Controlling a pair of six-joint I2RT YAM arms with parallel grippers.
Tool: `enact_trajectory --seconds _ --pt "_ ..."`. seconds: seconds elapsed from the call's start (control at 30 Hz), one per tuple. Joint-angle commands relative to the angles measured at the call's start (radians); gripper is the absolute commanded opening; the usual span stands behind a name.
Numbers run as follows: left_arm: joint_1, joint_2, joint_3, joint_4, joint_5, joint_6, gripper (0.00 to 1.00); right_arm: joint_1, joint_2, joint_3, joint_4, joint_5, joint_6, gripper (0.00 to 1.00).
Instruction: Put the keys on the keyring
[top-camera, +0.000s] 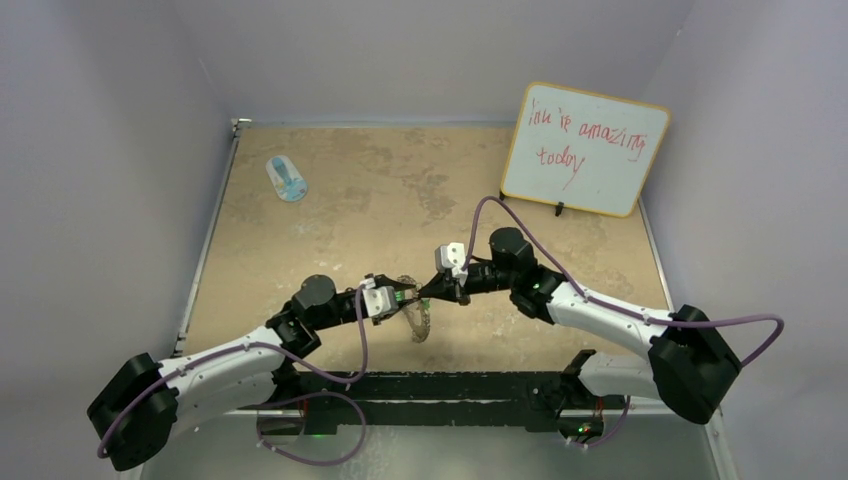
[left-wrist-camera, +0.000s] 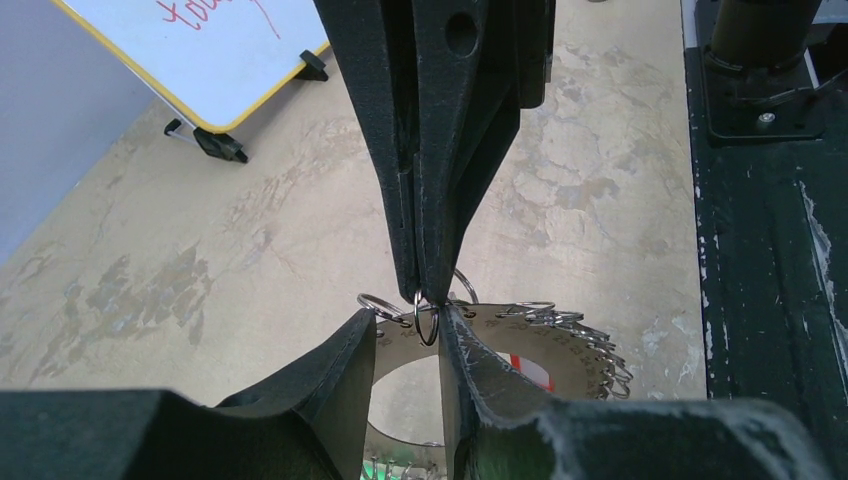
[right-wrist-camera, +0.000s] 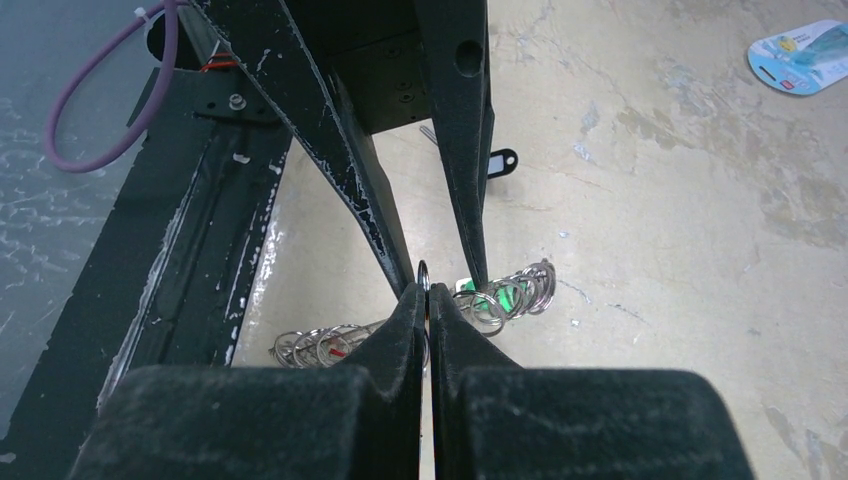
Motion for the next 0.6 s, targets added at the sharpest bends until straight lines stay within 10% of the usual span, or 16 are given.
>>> enact_trajectory --seconds 0.0,0.57 --pt "-0.008 0.013 0.007 0.074 -0.018 -0.027 0.26 -0.001 -0.003 0.047 0.05 -0.051 0.006 0.0" --pt "-0.008 0.026 0.038 0.027 -0.044 -0.013 0.0 -0.002 0.006 0.053 0.027 -0.054 -0.011 0.0"
